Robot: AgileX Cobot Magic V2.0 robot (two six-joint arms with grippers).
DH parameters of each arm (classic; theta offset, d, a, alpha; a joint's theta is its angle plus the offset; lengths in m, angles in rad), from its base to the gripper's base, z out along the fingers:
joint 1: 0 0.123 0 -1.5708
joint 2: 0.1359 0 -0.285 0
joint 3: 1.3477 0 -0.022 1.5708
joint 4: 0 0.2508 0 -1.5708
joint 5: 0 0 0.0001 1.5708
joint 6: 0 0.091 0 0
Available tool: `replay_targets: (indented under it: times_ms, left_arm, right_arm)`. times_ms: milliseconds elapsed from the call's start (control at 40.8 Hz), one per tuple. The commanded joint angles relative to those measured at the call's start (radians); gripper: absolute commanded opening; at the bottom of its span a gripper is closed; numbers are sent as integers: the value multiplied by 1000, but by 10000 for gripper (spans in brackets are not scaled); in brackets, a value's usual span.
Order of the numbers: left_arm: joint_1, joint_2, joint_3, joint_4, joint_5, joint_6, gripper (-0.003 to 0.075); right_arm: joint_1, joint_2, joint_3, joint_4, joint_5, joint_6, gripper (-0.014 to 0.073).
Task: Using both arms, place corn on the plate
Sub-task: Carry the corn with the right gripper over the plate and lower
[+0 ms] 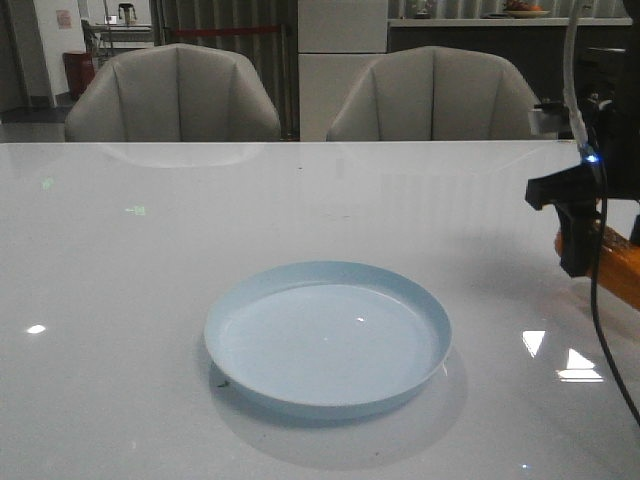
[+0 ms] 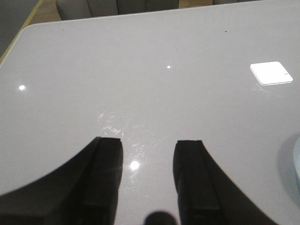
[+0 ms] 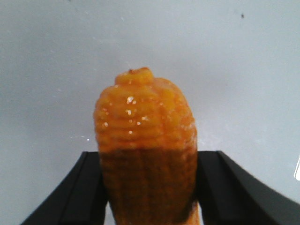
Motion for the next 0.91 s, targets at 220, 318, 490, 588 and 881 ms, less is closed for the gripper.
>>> replay_targets:
  times_ms: [220,318,490,588,881]
  left_arm:
    - [-1,-4,-30,-11,-65,-2,342]
    - [-1,-4,-30,-11,-62,-2,342]
    - [-1,-4,-30,-11,-52,-2,343]
    - [-1,-4,-30,-11,-50,-2,342]
    - [-1,-4,-30,-11,-50,-2,333]
  right_arm:
    - [176,-55,-244,104,121,-42,258]
    - [252,-54,-262,123,99,-42,258]
    - [389,-41,-262,128,68,-42,258]
    - [444,-16,-262,128,64,-42,258]
    - [510,80,-262,128,91,-42,258]
